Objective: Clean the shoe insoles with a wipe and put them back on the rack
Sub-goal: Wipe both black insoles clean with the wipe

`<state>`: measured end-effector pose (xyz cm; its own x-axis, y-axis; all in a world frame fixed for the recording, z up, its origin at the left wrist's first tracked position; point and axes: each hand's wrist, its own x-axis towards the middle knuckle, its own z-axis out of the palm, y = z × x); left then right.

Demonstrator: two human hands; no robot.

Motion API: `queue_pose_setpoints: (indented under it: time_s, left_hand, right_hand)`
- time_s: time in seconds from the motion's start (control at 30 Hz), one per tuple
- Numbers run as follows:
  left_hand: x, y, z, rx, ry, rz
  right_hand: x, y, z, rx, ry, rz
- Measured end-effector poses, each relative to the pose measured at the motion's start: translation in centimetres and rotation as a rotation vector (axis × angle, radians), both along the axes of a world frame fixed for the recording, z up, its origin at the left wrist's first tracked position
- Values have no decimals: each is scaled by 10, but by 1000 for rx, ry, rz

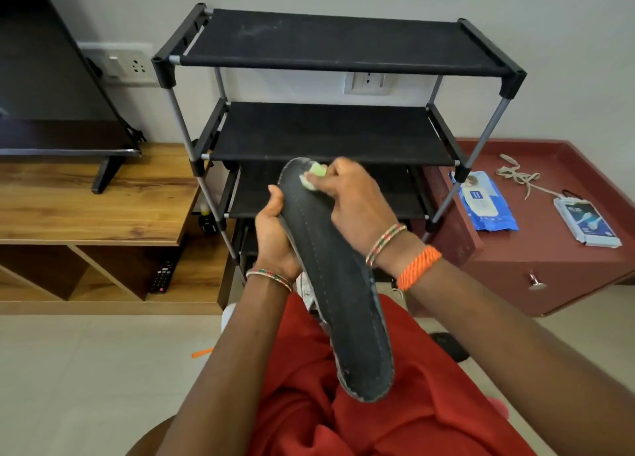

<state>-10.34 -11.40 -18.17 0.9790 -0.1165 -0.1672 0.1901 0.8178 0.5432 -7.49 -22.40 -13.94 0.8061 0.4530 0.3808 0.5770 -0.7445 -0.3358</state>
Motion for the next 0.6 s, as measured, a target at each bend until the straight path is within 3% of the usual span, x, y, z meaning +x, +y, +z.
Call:
queue_pose_setpoints:
  time_s: [0.13,0.3,0.6]
  left_hand:
    - [-6,-9,-5,128,68,-7]
    - [-3,3,-5,133,70,2]
    - [13,19,-14,-169,-15,52]
  right_hand:
    - [27,4,13,-46,-26,4]
    - [24,-10,9,-106,-58,145]
    - [-25,-25,-26,-74,24,278]
